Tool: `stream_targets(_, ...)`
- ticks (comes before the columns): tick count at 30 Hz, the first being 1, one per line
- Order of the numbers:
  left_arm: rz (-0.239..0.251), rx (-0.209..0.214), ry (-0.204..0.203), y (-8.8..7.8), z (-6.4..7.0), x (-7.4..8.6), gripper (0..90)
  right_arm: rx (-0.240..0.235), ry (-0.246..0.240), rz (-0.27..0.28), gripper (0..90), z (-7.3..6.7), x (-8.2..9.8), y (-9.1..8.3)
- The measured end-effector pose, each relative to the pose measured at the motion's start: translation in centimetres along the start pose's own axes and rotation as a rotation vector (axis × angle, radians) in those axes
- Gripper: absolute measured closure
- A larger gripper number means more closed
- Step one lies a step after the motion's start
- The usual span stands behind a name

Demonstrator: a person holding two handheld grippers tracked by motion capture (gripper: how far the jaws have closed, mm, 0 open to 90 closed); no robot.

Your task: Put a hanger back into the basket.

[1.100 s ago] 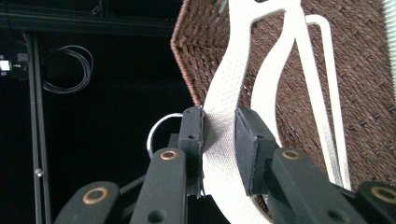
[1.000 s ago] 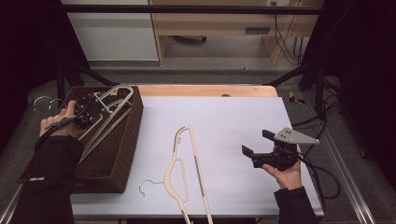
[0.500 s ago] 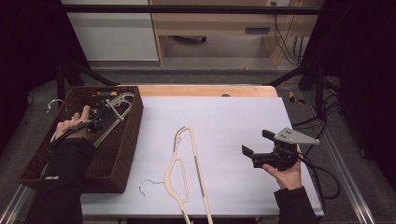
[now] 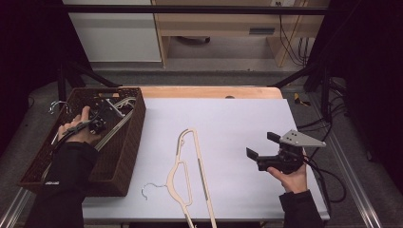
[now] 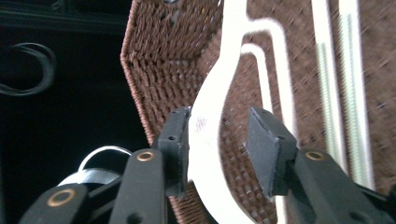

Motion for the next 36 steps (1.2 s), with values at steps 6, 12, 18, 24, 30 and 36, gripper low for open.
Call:
stream_targets(6,0.084,-0.001,-0.114,-2.4,-2.5,0.1,49.8,-0.002,0.0,0.006,3.6,0.0,-0.1,-0.1)
stream_targets(12,0.215,0.009,-0.29,-5.4,-4.7,-0.2,46.4,-0.003,0.001,0.007,3.6,-0.1,-0.1,-0.2)
stream_targets(18,0.421,0.176,-0.539,-10.3,-4.8,-1.0,40.3,0.003,0.007,0.022,3.5,0.0,-0.4,-0.4)
stream_targets(24,0.577,0.333,-0.656,-14.6,-2.4,-2.0,34.0,0.006,0.01,0.023,3.4,0.1,-0.4,-0.4)
stream_targets(30,0.674,0.474,-0.759,-17.3,0.1,-2.8,28.4,0.008,0.009,0.022,3.4,0.1,-0.4,-0.5)
stream_targets(36,0.719,0.548,-0.844,-18.3,2.4,-2.9,23.2,0.007,0.007,0.026,3.4,0.2,-0.4,-0.6)
Point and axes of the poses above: each handheld gripper's, and its own axes: y roughly forward along the jaws, x roughly out of its underside, z roughly to its right, the point moved 9 cm from there along y, roughly forward along the jaws, and after that the axes turned 14 degrees about -x, right-handed, at the moved point
